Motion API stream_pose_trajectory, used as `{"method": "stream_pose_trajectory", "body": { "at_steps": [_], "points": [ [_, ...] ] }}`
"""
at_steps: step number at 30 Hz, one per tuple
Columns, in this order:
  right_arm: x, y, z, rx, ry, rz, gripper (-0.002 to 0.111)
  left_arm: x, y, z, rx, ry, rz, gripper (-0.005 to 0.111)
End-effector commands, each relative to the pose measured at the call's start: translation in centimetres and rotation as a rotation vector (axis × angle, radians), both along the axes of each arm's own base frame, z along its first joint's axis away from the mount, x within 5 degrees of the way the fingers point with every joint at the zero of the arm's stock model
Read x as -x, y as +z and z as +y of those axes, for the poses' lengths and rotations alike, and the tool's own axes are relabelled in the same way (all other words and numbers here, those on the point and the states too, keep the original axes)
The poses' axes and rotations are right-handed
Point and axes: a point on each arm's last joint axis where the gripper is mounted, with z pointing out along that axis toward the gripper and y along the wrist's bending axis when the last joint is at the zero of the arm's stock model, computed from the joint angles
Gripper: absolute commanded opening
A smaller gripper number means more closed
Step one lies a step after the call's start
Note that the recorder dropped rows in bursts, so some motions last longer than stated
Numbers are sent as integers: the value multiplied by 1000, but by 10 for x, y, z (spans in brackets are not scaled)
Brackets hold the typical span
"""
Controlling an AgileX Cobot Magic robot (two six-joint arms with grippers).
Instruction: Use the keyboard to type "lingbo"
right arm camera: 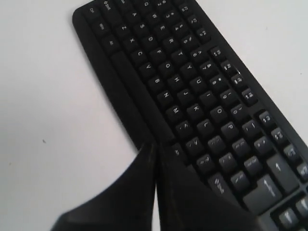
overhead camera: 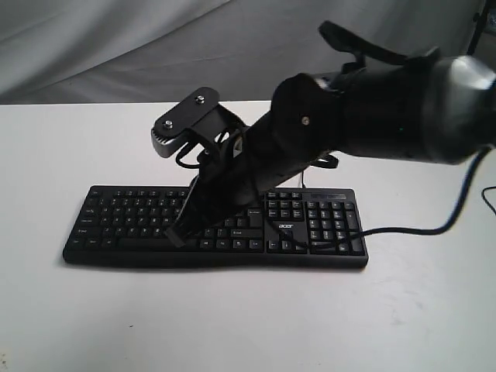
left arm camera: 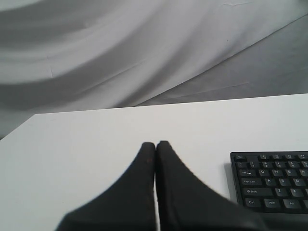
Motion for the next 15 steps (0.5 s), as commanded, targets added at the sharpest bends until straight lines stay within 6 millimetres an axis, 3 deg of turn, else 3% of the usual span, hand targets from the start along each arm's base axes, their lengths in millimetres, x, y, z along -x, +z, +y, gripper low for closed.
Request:
{"method": "stream_pose_trajectory", "body": {
  "at_steps": [1,9,15],
  "points": [
    [-25,-4,13,19,43,-52,0,-1,-1,0,3,-4,2,1],
    [-46,-24,23,29,48,-44,0,-1,-1,0,3,-4,2,1],
    [-58,-35,8,11,-12,-23,0,-1,-1,0,3,-4,2,1]
  ]
}}
